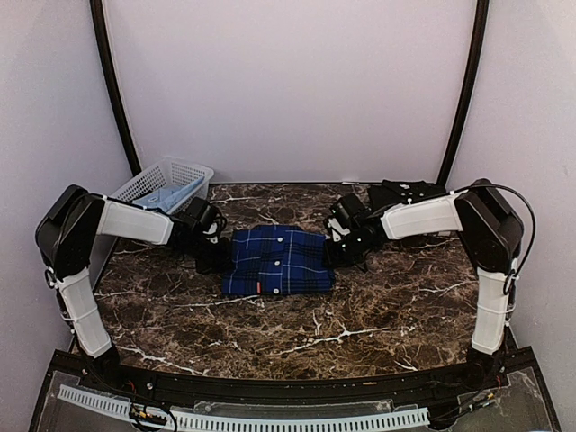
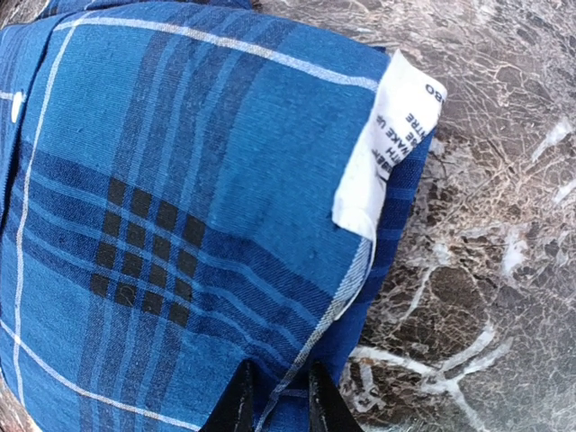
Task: Fold and stack the long sleeve shirts
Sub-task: Pick up the square-folded shirt from the center of the board.
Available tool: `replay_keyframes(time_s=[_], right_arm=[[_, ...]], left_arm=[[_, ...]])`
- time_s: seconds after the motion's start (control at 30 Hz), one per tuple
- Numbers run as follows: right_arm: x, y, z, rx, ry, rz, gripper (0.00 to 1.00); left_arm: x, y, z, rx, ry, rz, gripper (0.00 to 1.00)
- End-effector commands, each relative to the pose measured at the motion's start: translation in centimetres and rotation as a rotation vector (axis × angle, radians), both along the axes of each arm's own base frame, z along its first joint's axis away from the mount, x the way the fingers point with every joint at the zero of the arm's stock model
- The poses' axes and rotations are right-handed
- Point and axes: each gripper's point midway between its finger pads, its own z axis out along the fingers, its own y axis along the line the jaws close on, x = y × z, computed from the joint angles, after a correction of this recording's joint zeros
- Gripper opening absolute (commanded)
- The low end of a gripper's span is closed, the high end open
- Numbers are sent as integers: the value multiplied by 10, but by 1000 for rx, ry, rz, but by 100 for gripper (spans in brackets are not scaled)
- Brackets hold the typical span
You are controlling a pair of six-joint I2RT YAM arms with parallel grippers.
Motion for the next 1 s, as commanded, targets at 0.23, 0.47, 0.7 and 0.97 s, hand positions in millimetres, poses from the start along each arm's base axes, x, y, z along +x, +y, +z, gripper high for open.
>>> replay_keyframes(time_s=[0.23,0.47,0.7,0.97], right_arm=[[-7,6,1,20,7,17,18],[-39,41,6,94,42,61,17],[-34,57,56,188,-40,36,16],[-21,80,52,227,-41,32,13]], left_arm=[[-11,22,39,114,-22,-6,0],[-28,45,83,207,-75,-62,0],[-33,59,124,250,-146,-111,0],[-28,52,157,235,-207,-167,0]])
